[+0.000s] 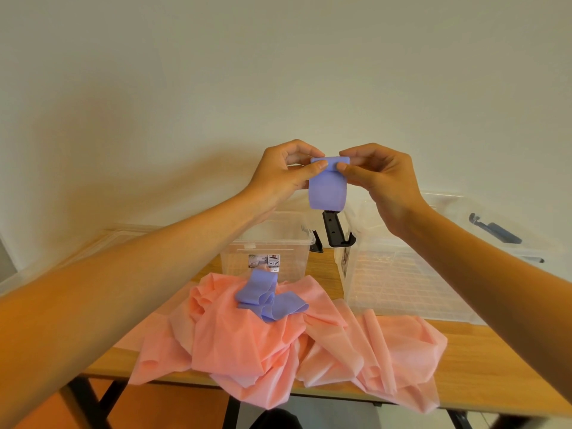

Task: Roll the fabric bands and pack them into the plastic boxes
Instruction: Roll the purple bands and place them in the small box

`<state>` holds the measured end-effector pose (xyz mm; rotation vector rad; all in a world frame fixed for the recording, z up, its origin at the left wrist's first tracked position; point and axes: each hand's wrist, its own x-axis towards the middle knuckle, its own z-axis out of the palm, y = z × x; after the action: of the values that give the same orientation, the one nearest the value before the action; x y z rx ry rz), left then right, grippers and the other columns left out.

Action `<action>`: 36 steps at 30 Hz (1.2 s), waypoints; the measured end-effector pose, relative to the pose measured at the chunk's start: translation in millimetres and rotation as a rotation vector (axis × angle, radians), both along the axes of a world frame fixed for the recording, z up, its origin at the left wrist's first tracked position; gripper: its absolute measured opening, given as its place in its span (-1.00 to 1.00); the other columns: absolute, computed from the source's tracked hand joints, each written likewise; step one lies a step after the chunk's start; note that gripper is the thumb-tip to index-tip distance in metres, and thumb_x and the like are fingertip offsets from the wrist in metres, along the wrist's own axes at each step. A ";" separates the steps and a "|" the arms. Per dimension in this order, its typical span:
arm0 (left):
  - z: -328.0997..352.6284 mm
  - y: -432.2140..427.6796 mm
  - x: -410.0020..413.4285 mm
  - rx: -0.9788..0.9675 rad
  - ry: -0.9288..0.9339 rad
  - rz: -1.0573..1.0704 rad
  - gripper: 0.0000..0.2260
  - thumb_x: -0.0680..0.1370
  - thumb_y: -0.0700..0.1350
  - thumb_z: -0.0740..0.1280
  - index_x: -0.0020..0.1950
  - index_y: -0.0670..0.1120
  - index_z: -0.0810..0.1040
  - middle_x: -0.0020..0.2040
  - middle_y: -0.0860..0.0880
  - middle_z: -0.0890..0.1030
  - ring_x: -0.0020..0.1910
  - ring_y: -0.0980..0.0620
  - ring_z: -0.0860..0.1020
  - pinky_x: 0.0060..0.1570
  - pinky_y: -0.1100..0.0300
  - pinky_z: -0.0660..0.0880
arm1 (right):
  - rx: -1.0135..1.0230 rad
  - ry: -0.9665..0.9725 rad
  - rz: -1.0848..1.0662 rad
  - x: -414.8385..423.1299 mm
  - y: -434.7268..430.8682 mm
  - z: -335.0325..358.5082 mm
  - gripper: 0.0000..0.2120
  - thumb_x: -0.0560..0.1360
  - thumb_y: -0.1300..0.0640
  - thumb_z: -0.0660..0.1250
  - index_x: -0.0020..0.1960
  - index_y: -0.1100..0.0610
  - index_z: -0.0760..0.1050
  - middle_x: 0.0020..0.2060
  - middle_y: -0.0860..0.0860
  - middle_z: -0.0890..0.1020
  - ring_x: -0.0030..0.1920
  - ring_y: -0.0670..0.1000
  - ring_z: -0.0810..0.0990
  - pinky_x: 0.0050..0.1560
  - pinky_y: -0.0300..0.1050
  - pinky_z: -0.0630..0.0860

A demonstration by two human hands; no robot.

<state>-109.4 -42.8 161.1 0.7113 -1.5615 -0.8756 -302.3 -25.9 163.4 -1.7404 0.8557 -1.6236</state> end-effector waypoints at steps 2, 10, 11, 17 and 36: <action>0.6 0.2 -0.2 -0.006 0.009 0.002 -0.86 0.53 -0.25 0.47 0.07 -0.17 0.61 0.09 -0.15 0.69 0.00 -0.05 0.69 -0.04 0.08 0.65 | -0.002 0.011 0.001 -1.0 0.2 -0.2 -0.87 0.50 0.35 0.47 0.04 0.24 0.64 -0.15 0.01 0.75 -0.07 0.02 0.72 0.01 -0.04 0.67; 3.7 1.4 0.2 -0.031 0.021 0.016 -0.83 0.50 -0.32 0.49 0.04 -0.15 0.60 0.10 -0.15 0.67 0.00 -0.04 0.69 0.01 0.09 0.64 | 0.018 -0.030 -0.018 -0.7 1.7 0.6 -0.83 0.55 0.22 0.45 0.11 0.28 0.65 -0.03 0.17 0.74 0.01 0.18 0.73 0.08 0.10 0.68; 3.8 1.5 0.6 -0.027 0.024 0.010 -0.82 0.50 -0.33 0.49 0.04 -0.15 0.60 0.10 -0.15 0.67 0.02 -0.06 0.69 0.02 0.08 0.65 | 0.018 -0.027 -0.015 -0.7 1.9 0.9 -0.84 0.55 0.23 0.46 0.10 0.28 0.65 -0.04 0.18 0.74 0.00 0.18 0.73 0.08 0.10 0.68; 4.0 3.4 1.1 -0.006 0.058 0.004 -0.83 0.50 -0.30 0.49 0.07 -0.19 0.62 0.10 -0.14 0.68 0.06 -0.05 0.68 0.05 0.06 0.65 | 0.007 -0.026 -0.003 -2.2 0.8 2.3 -0.82 0.51 0.28 0.48 0.10 0.28 0.66 -0.09 0.17 0.74 -0.02 0.17 0.73 0.11 0.09 0.67; 0.9 1.1 -1.9 -0.065 0.021 0.066 -0.87 0.54 -0.23 0.47 0.07 -0.20 0.65 0.01 -0.14 0.71 -0.06 0.04 0.68 -0.04 0.17 0.63 | -0.046 0.081 -0.072 -2.3 -2.0 -1.6 -0.75 0.51 0.25 0.50 0.18 0.11 0.65 0.04 0.04 0.72 0.06 0.00 0.68 0.05 -0.14 0.63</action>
<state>-111.3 -41.7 162.1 0.7010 -1.5329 -0.7782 -304.7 -27.9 161.8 -1.8373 0.9360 -1.6399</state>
